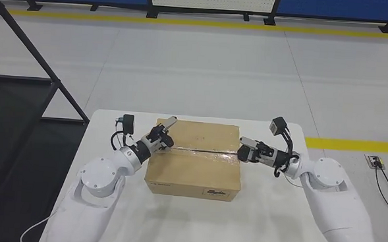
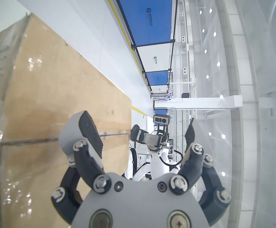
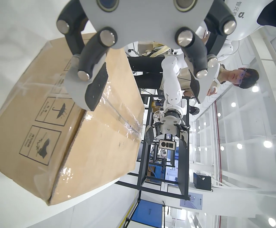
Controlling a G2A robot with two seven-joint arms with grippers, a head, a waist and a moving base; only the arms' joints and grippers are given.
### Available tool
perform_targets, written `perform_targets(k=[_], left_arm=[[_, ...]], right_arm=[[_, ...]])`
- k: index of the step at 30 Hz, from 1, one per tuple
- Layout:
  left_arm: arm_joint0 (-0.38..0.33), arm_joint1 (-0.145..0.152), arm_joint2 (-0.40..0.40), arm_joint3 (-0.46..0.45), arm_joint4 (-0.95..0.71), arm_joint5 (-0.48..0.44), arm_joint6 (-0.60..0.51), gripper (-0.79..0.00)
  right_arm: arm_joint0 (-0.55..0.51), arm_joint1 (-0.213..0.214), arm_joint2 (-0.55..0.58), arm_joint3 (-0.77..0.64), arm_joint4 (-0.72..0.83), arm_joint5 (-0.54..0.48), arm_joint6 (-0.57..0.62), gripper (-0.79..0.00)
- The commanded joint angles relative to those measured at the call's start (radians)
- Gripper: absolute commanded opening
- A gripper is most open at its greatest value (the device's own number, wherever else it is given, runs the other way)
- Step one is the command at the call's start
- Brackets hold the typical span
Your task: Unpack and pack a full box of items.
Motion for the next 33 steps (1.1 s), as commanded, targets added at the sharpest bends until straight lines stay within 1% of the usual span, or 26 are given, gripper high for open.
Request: perform_targets(k=[1, 9, 19, 24, 25, 26, 27, 28, 29, 33], left_arm=[[0.005, 0.001, -0.005, -0.006, 0.001, 0.001, 0.002, 0.0], [0.018, 0.006, -0.024, -0.024, -0.002, 0.005, 0.01, 0.0], [0.031, 0.01, -0.038, -0.037, -0.007, 0.004, 0.026, 0.0], [0.074, 0.014, -0.084, -0.07, -0.04, -0.021, 0.073, 0.0], [0.086, 0.015, -0.094, -0.08, -0.042, -0.027, 0.081, 0.0], [0.1, 0.016, -0.105, -0.091, -0.045, -0.033, 0.091, 0.0], [0.114, 0.017, -0.116, -0.103, -0.049, -0.039, 0.1, 0.0], [0.128, 0.018, -0.13, -0.116, -0.052, -0.046, 0.116, 0.0], [0.146, 0.019, -0.144, -0.13, -0.057, -0.055, 0.134, 0.0], [0.214, 0.021, -0.196, -0.182, -0.088, -0.085, 0.188, 0.0]], right_arm=[[-0.007, 0.003, 0.005, -0.003, -0.002, 0.002, 0.001, 0.0], [-0.022, 0.008, 0.002, 0.003, 0.011, 0.009, -0.001, 0.0], [-0.007, 0.009, -0.007, 0.035, 0.026, 0.012, -0.022, 0.0], [-0.004, 0.015, 0.015, -0.012, 0.028, -0.011, -0.049, 0.0], [-0.005, 0.017, 0.019, -0.033, 0.019, -0.008, -0.06, -0.123], [-0.007, 0.018, 0.024, -0.057, 0.013, -0.006, -0.069, -0.292], [-0.011, 0.02, 0.028, -0.08, 0.008, -0.001, -0.077, -0.428], [-0.011, 0.021, 0.029, -0.107, 0.003, 0.006, -0.082, -0.597], [-0.011, 0.022, 0.027, -0.132, -0.003, 0.017, -0.084, -0.785], [0.007, 0.02, -0.006, -0.196, -0.044, 0.071, -0.094, -0.785]])
